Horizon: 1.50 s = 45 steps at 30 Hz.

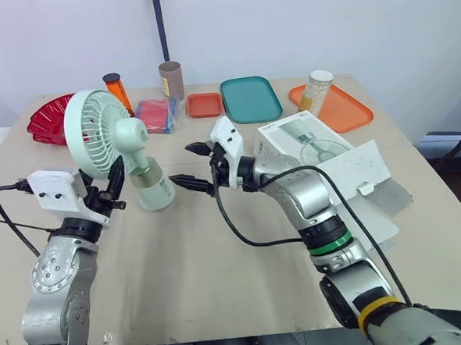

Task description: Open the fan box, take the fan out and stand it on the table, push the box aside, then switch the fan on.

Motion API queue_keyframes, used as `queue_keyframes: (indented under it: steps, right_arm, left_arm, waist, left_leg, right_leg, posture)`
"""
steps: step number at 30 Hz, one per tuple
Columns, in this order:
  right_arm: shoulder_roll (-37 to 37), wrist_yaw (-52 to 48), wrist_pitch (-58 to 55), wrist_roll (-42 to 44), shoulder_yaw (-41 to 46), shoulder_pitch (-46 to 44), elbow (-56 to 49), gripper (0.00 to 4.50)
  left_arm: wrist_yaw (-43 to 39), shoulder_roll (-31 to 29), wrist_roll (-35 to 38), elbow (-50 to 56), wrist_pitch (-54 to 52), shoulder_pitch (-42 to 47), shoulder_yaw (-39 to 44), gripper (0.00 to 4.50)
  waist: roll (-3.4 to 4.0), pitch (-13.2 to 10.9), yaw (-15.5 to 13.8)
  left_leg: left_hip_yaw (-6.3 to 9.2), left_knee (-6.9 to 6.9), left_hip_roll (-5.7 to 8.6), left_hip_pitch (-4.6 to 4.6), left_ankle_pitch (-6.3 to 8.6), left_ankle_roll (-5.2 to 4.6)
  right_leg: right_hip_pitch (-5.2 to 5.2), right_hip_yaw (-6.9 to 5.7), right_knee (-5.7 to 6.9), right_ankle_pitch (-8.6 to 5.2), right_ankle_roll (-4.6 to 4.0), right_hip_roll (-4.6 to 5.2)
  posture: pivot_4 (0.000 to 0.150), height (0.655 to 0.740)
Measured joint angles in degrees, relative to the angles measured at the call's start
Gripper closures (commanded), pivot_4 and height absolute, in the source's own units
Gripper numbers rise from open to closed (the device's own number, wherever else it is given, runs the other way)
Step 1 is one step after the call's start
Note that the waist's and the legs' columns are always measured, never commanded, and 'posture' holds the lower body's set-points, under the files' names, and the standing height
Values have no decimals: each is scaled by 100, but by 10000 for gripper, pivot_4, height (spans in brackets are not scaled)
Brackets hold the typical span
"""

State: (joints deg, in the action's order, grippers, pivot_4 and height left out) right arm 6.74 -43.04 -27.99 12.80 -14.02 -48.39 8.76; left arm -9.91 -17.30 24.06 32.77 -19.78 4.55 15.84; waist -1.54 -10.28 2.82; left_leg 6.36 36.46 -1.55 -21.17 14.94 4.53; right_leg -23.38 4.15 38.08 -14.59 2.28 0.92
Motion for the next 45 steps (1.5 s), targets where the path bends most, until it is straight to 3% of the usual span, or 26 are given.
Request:
queue_keyframes:
  steps: [20,29,35,45]
  right_arm:
    - [-553,355,9,-213,-37,-420,596,0]
    - [-656,324,170,-275,-35,-526,860,0]
    - [-728,219,217,-282,-100,-528,863,21474]
    - [-659,294,286,-385,-90,-527,919,21474]
  left_arm:
    - [-167,21,-128,-50,-144,92,-272,26054]
    - [299,303,-486,261,-321,69,-718,26054]
    - [435,318,-582,392,-421,34,-699,26054]
    - [187,270,-487,340,-385,60,-591,26054]
  waist:
    - [1,0,2]
    - [1,0,3]
    - [1,-1,2]
    - [1,-1,-2]
  left_leg:
    - [0,0,0,-1,0,0]
    - [0,-1,0,-1,0,0]
    - [0,-1,0,-2,0,0]
    - [1,-1,0,-3,0,0]
  right_leg:
    - [-3,-1,1,0,-1,0]
    - [-3,-1,1,0,-1,0]
    - [-4,-1,1,1,-1,0]
    - [-3,-2,1,1,-1,1]
  posture:
    - [1500,7400]
    - [1500,7400]
    - [1500,7400]
    - [1500,7400]
